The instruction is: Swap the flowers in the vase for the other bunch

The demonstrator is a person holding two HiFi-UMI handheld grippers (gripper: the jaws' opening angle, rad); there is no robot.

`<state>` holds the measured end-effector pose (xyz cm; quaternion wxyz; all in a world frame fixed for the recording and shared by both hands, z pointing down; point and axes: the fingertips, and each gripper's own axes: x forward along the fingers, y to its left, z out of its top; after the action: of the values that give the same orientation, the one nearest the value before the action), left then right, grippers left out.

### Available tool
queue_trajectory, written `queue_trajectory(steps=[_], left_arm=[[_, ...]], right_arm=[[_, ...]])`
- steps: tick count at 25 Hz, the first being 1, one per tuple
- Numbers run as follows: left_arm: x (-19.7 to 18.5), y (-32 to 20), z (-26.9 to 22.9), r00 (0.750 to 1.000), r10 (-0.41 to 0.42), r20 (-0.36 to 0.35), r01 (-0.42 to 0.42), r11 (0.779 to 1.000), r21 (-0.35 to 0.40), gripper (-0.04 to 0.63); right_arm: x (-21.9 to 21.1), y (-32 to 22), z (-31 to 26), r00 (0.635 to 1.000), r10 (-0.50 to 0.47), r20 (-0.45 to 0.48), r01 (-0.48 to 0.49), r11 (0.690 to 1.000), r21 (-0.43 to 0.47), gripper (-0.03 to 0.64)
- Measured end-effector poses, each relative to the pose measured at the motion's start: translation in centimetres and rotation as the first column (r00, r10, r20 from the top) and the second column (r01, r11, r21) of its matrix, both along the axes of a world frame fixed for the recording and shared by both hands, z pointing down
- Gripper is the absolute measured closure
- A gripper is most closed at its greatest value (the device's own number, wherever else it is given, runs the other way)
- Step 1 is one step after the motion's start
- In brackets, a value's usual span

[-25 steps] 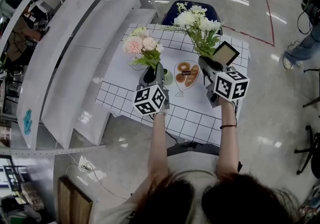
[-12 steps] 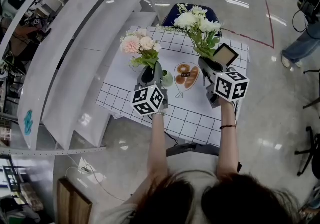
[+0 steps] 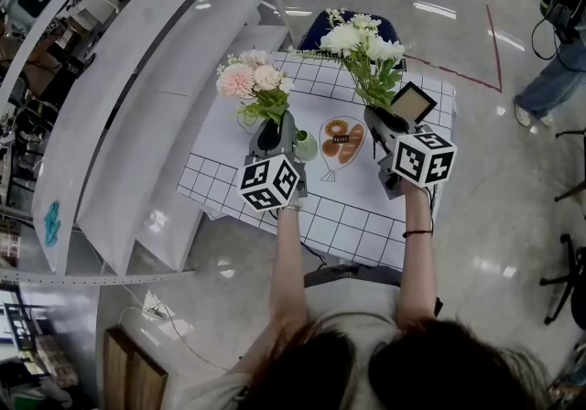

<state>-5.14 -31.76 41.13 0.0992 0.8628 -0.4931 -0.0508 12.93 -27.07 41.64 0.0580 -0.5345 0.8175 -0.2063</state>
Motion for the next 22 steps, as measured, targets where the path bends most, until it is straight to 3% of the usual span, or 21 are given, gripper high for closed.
queue_trajectory(steps=[22], left_arm=[[-3.2,1.3,-3.6,0.996,-0.059,-0.059,0.063,0.996,0.066,0.506]], right_arm=[[-2.0,0.2,-0.7,0.999,-0.044,-0.004,0.044,0.999,0.014,0.573]])
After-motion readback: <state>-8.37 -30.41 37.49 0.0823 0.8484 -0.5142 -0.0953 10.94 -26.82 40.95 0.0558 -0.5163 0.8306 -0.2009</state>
